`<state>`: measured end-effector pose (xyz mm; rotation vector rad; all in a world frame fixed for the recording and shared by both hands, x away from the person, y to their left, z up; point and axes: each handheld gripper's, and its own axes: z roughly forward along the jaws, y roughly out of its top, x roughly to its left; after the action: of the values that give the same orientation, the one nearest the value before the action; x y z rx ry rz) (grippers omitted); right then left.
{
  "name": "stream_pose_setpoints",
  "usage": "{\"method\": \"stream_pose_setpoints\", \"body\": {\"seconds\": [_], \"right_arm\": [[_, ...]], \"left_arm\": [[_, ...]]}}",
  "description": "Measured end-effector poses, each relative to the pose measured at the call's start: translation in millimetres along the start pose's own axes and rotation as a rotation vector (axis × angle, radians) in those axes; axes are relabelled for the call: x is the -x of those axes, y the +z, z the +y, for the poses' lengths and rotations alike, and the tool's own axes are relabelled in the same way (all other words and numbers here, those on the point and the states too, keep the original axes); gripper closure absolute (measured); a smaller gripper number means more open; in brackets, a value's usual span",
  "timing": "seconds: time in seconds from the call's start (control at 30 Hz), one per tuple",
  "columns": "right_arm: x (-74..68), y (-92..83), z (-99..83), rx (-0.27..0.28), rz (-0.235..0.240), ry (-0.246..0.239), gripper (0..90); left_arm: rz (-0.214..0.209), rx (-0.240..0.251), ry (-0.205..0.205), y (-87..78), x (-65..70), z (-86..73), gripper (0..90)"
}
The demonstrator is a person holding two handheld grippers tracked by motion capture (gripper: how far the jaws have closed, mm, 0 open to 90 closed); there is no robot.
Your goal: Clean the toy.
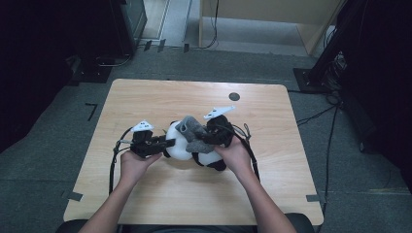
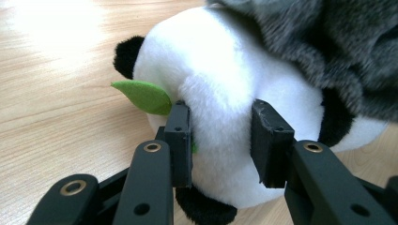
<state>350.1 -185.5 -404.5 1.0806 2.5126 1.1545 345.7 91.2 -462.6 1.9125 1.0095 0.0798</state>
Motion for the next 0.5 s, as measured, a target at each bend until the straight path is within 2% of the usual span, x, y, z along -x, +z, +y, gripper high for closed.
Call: {"method": "stream_pose_setpoints", "body": {"seconds": [0.2,0.5], "right_arm": [[15.6,-21.2,-9.3,0.021,-0.023,0.046,74.6],[48.0,-42.7,-35.0,0.061,-0.045,0.162,74.9]], "left_arm": [[-0.008,-0.001,-0.005,-0.2,-1.4,-0.1,63.7],[-0.021,0.002,-0.014,0.0,-4.6,-0.7,63.7]]}}
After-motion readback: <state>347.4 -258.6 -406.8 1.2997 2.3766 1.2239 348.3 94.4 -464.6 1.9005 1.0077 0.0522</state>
